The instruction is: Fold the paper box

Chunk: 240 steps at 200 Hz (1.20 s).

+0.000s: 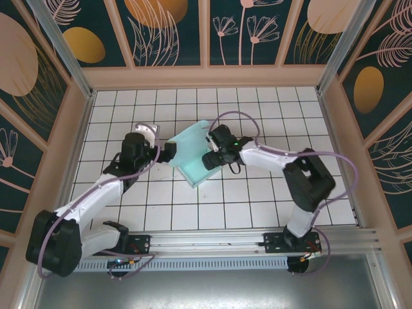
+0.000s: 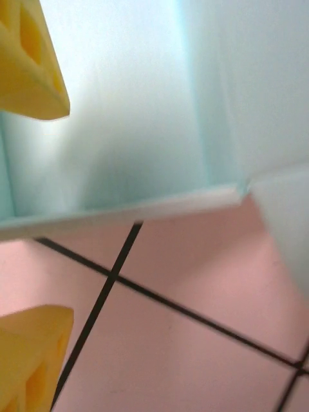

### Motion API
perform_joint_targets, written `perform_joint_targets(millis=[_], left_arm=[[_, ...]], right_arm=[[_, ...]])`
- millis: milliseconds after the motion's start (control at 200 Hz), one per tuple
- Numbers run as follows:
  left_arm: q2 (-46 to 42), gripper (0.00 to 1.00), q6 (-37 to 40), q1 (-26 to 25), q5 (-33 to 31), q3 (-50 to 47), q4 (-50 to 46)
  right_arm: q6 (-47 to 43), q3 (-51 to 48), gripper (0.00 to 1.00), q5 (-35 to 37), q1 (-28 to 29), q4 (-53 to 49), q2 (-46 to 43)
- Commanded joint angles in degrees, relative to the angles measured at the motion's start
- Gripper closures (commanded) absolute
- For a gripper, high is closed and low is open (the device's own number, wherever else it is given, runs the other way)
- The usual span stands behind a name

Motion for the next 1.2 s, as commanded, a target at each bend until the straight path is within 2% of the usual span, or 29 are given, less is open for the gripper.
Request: perform_joint_targets(millis=[0,185,395,455,551,616,726,791,846,996,1076,1126,1196], left_arm=[[3.11,0.01,1.61,0.23,-0.35,8.39,-11.98],[7.24,0.01,0.03,0.14,7.95,17.17,-23.42],[12.13,0.04,4.31,0.14,4.32,25.09,-38.31],[13.27,0.1,5.0,0.14,5.18,26.03,-40.73],[14.35,0.29,5.85,0.14,4.82,25.89,-42.59],[14.69,0.33,6.32,0.09,4.29,24.79,-42.46],[14.95,0.47,6.87,0.14,6.25,22.89,-40.69],[15.34,0.5,7.19,0.14,6.96,21.99,-39.72],[15.87,0.58,7.37,0.14,7.22,21.62,-39.22],[17.55,0.63,7.76,0.1,7.91,21.48,-38.71],[17.68,0.76,7.84,0.14,8.0,21.48,-38.42],[17.58,0.87,7.94,0.14,8.02,21.48,-38.34],[17.32,0.95,8.36,0.14,8.34,21.41,-38.27]], right_arm=[[-2.03,-5.24,0.16,-8.59,-2.15,9.7,-6.68],[-1.59,-11.53,0.15,-15.27,-6.44,14.68,-13.55],[-0.41,-15.83,0.15,-18.92,-9.52,19.29,-16.12],[-0.51,-16.35,0.15,-18.7,-9.79,19.56,-16.03],[0.0,-17.22,0.15,-17.83,-10.0,19.86,-16.35],[0.44,-17.82,0.15,-17.83,-10.07,20.15,-16.76],[0.63,-18.23,0.15,-18.01,-11.97,20.23,-17.11],[0.72,-18.16,0.15,-17.93,-12.01,20.23,-16.93],[0.9,-18.03,0.15,-18.01,-12.09,20.2,-16.73],[1.29,-17.86,0.15,-17.02,-12.09,20.08,-16.3],[1.21,-17.9,0.15,-16.43,-12.1,19.84,-16.36],[1.15,-17.9,0.15,-16.25,-12.09,19.69,-16.46],[0.99,-17.65,0.15,-15.78,-12.22,19.24,-16.71]])
